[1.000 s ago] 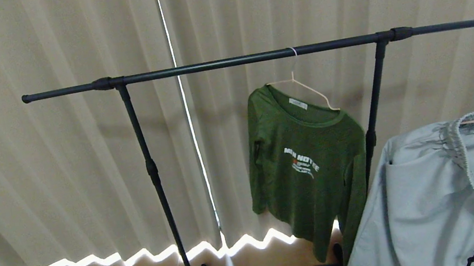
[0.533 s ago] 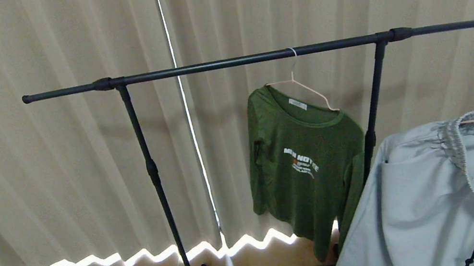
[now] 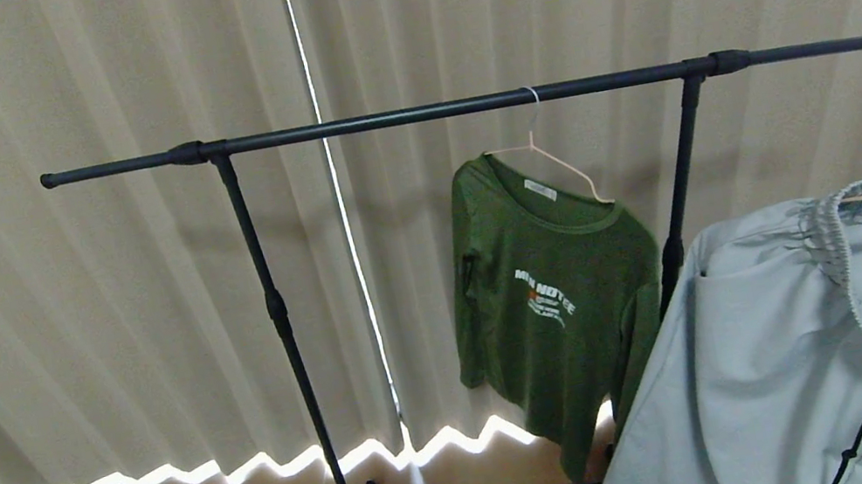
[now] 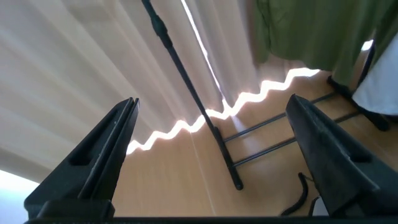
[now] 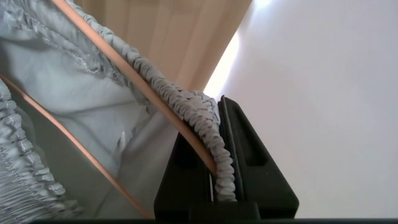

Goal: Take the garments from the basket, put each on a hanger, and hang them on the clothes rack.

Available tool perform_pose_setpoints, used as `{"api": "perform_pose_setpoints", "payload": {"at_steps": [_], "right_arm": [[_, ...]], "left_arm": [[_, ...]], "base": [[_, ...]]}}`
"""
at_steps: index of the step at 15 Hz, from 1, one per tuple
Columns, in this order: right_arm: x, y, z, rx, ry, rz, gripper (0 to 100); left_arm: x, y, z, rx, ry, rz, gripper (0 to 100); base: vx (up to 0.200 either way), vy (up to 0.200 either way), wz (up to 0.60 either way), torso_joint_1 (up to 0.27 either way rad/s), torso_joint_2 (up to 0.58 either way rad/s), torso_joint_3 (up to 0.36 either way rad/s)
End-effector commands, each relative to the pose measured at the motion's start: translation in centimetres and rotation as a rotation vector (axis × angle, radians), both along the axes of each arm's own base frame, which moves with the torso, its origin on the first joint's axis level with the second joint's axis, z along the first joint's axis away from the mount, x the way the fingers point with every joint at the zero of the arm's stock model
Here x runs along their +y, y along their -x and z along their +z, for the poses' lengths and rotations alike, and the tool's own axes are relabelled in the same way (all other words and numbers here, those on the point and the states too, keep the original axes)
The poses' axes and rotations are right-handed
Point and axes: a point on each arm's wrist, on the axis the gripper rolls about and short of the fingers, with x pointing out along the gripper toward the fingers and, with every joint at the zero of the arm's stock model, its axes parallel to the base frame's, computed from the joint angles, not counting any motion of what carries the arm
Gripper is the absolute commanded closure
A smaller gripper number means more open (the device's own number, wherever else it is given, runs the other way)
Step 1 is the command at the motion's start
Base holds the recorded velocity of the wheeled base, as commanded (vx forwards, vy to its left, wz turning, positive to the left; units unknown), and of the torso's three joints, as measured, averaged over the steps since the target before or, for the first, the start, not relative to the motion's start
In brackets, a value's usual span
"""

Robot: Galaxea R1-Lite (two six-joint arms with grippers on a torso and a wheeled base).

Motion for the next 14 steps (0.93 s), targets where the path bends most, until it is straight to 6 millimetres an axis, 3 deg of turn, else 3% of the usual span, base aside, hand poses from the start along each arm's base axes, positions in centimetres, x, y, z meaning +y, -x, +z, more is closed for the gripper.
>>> {"api": "perform_pose_setpoints", "payload": {"at_steps": [1, 2, 14], "right_arm": [[-0.04, -0.11, 0.19, -0.004, 0.002, 0.001, 100], [-0.03, -0.09, 0.25, -0.006, 0.003, 0.001, 100], [-0.03, -0.07, 0.16, -0.004, 0.002, 0.001, 100]], "left_arm": [[-0.01, -0.02, -0.17, 0.008, -0.002, -0.001, 0], [-0.01, -0.05, -0.14, 0.008, -0.002, -0.001, 0], [-0.03, 0.02, -0.09, 0.000, -0.009, -0.008, 0]], "base": [[0.000, 0.000, 0.00, 0.000, 0.00, 0.000], [0.000, 0.000, 0.00, 0.000, 0.00, 0.000], [0.200, 0.000, 0.00, 0.005, 0.00, 0.002]]}}
